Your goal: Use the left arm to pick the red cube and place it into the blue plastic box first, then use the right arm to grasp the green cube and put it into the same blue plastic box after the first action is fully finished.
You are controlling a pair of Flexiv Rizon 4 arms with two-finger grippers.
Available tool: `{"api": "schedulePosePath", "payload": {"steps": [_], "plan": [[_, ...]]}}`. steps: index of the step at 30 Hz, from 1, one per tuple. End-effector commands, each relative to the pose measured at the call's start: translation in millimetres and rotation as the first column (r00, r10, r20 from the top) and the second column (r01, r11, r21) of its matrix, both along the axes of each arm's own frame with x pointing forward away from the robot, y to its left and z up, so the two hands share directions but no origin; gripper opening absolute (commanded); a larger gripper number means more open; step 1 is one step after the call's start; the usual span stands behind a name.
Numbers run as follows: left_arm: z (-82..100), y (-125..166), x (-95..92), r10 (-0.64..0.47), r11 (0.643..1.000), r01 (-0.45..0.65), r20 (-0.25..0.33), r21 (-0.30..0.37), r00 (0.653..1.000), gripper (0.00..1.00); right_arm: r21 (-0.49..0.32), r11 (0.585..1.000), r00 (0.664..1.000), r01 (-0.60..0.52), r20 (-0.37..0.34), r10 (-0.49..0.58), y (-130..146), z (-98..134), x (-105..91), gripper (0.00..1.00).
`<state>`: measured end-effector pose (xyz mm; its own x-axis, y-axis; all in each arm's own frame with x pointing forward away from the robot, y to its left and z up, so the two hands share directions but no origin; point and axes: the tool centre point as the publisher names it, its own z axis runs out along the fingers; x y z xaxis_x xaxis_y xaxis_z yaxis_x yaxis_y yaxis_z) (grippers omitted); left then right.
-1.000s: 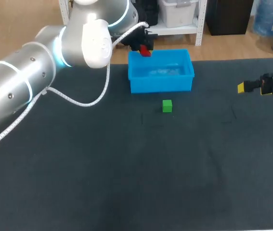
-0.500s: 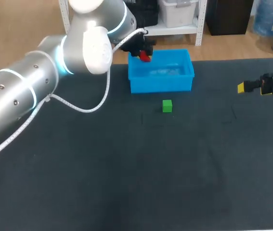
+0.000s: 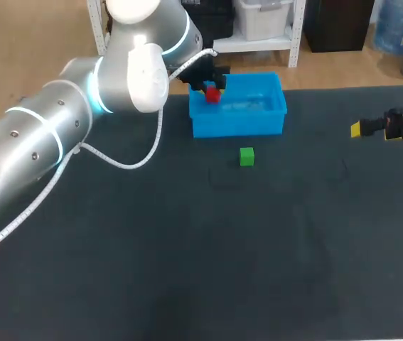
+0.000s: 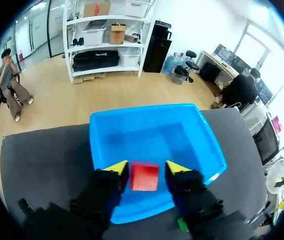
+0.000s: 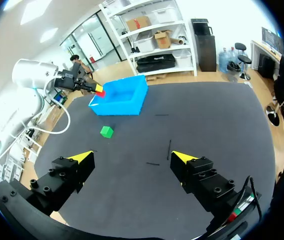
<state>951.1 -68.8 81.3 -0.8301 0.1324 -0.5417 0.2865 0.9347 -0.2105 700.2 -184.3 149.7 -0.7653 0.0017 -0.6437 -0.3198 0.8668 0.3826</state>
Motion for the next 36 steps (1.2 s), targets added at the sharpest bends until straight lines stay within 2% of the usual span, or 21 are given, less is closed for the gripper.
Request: {"api": "schedulePosePath", "payload": {"steps": [1,15,21,31,36], "plan": [[0.3,-2.7,7.3,-0.003,1.000,0.003,-0.007,0.003,1.000,1.00,0.000,1.000,1.000,-0.001,0.000,0.001,-0.5,-0.1,0.0,1.00],[9.6,-2.1,7.8,-0.005,1.000,0.005,0.012,0.006,1.000,1.00,0.000,1.000,1.000,-0.001,0.000,0.001,-0.5,-0.1,0.0,1.00],[24.6,-0.9,8.8,-0.010,1.000,0.010,0.039,0.008,0.999,1.00,0.000,1.000,1.000,-0.001,0.000,0.001,-0.5,-0.1,0.0,1.00],[60.6,0.0,7.4,-0.020,1.000,0.022,0.087,-0.020,0.996,1.00,0.000,1.000,1.000,-0.001,0.000,0.001,-0.5,-0.1,0.0,1.00],[69.5,3.2,6.1,-0.027,1.000,0.028,0.099,-0.011,0.995,1.00,0.000,1.000,1.000,-0.001,0.000,0.001,-0.5,-0.1,0.0,1.00]]}}
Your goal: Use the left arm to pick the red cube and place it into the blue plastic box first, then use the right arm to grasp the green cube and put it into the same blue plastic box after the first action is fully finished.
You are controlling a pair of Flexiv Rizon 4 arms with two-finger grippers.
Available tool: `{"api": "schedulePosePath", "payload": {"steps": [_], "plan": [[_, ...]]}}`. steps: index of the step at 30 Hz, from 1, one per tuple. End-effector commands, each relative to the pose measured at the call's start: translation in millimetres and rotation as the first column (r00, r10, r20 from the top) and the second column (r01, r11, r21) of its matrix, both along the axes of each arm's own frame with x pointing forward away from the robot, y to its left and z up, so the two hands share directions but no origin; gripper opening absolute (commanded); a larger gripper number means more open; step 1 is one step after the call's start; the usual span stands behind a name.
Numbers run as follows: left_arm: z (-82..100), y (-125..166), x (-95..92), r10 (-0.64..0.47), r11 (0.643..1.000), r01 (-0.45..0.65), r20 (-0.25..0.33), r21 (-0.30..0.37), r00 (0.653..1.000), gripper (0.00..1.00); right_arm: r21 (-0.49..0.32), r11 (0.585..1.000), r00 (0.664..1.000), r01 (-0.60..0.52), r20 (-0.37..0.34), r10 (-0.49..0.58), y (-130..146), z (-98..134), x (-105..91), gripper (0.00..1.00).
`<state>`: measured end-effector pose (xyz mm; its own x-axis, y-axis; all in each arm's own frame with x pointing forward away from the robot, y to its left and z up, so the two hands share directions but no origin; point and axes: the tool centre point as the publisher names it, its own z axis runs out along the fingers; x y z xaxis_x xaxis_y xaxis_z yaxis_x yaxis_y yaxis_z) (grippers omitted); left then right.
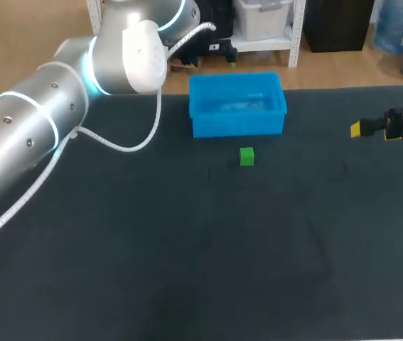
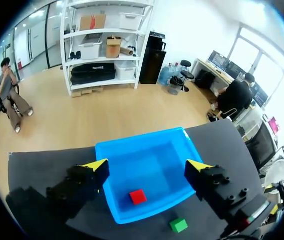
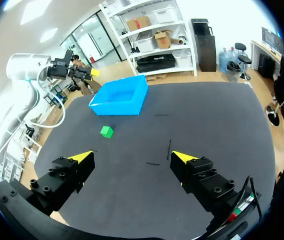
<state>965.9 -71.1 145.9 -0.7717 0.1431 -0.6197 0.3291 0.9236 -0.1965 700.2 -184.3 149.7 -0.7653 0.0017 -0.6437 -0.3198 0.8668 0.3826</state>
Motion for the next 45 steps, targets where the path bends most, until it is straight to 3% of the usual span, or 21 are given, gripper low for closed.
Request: {"api": "schedulePosePath", "payload": {"steps": [1,21,45], "plan": [[6.0,6.3,-9.4,0.001,1.000,-0.001,-0.004,0.018,1.000,1.00,0.000,1.000,1.000,-0.001,0.000,0.001,-0.5,-0.1,0.0,1.00],[44.4,38.7,-39.3,-0.074,0.996,0.071,0.050,0.053,0.996,1.00,0.000,1.000,1.000,-0.001,0.000,0.001,-0.5,-0.1,0.0,1.00],[60.5,71.6,-86.9,-0.176,0.984,0.170,0.095,0.059,0.980,1.00,0.000,1.000,1.000,-0.001,0.000,0.001,-0.5,-0.1,0.0,1.00]]}}
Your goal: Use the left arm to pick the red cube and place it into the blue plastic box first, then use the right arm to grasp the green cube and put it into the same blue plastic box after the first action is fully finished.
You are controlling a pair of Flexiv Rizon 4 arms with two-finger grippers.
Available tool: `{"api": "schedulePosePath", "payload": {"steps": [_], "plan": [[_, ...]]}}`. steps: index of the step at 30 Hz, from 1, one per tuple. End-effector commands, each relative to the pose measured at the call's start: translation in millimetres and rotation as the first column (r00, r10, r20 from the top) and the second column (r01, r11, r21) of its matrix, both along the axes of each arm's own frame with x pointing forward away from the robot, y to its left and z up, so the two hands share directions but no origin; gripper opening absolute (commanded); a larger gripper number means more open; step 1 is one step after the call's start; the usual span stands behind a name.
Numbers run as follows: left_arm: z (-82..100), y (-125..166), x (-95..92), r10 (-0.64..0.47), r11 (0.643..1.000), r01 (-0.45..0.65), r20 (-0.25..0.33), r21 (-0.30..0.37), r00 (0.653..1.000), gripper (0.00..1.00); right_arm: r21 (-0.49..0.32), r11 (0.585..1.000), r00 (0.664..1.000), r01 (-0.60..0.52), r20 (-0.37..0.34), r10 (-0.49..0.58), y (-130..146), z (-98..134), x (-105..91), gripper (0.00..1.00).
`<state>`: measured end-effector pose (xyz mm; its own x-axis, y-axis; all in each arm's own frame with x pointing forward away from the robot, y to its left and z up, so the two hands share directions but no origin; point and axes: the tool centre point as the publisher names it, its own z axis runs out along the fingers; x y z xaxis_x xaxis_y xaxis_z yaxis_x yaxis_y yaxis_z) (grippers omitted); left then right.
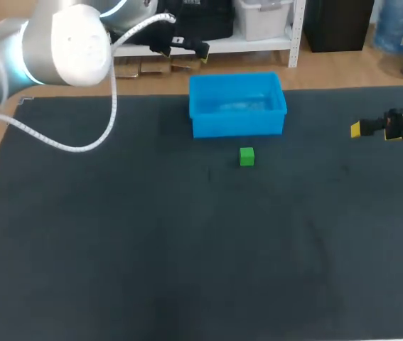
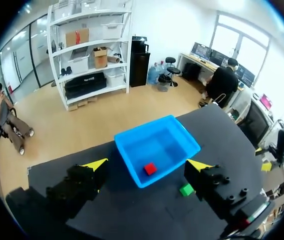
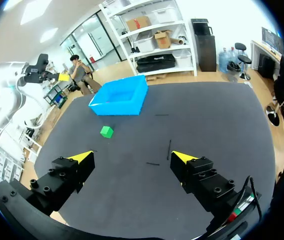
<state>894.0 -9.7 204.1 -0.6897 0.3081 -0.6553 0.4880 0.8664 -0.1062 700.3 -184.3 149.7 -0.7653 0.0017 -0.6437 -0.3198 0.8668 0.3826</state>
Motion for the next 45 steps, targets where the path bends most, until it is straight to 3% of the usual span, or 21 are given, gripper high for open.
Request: {"api": "schedulePosePath", "payload": {"steps": [1,23,45], "plan": [[2.6,11.4,-16.7,-0.018,1.000,0.018,0.027,-0.019,0.999,1.00,0.000,1.000,1.000,-0.001,0.000,0.001,-0.5,-0.1,0.0,1.00],[3.6,32.0,-68.0,-0.146,0.989,0.145,0.030,0.028,0.989,1.00,0.000,1.000,1.000,-0.001,0.000,0.001,-0.5,-0.1,0.0,1.00],[-12.8,76.0,-130.0,-0.308,0.949,0.307,0.001,0.074,0.951,1.00,0.000,1.000,1.000,-0.001,0.000,0.001,-0.5,-0.1,0.0,1.00]]}}
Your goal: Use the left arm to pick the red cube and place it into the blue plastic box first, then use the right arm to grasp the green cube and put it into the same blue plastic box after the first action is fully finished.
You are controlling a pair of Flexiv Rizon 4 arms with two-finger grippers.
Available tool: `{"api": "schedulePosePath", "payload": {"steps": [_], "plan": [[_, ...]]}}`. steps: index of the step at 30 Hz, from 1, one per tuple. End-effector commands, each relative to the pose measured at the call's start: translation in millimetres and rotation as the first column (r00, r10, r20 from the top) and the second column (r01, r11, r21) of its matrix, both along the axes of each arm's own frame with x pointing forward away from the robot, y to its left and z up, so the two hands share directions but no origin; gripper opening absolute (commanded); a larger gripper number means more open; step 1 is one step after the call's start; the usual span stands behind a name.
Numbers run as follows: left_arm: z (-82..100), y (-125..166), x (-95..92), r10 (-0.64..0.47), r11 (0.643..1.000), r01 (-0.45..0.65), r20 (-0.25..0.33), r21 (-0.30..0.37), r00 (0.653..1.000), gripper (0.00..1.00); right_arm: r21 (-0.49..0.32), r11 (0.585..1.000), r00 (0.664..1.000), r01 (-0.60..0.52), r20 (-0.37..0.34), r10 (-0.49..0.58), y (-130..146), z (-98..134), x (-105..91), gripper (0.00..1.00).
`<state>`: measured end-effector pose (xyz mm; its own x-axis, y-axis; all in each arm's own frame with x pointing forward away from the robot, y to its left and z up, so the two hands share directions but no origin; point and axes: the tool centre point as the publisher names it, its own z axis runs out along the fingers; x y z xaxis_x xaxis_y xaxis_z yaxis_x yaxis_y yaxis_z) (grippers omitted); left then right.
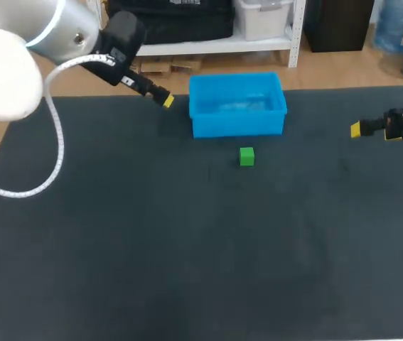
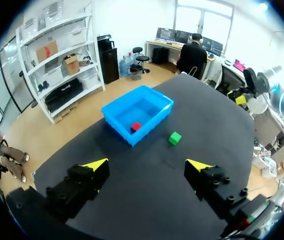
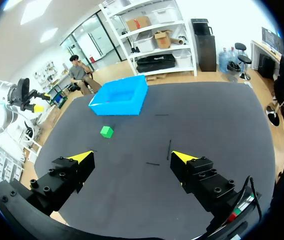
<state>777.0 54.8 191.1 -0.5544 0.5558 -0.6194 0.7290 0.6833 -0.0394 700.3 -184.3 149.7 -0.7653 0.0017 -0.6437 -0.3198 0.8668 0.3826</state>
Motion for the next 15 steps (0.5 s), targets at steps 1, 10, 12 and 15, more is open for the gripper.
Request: {"api": "schedulePosePath", "payload": {"steps": [1,10,12,15], "plan": [[0.2,13.4,-15.0,-0.006,1.000,0.006,0.008,-0.013,1.000,1.00,0.000,1.000,1.000,-0.001,0.000,0.001,-0.5,-0.1,0.0,1.00],[0.1,23.4,-29.7,-0.031,0.999,0.031,0.009,-0.022,0.999,1.00,0.000,1.000,1.000,-0.001,0.000,0.001,-0.5,-0.1,0.0,1.00],[-0.1,25.1,-31.3,-0.034,0.999,0.034,0.011,-0.021,0.999,1.00,0.000,1.000,1.000,-0.001,0.000,0.001,-0.5,-0.1,0.0,1.00],[-0.5,27.6,-32.4,-0.036,0.999,0.036,0.013,-0.020,0.999,1.00,0.000,1.000,1.000,-0.001,0.000,0.001,-0.5,-0.1,0.0,1.00]]}}
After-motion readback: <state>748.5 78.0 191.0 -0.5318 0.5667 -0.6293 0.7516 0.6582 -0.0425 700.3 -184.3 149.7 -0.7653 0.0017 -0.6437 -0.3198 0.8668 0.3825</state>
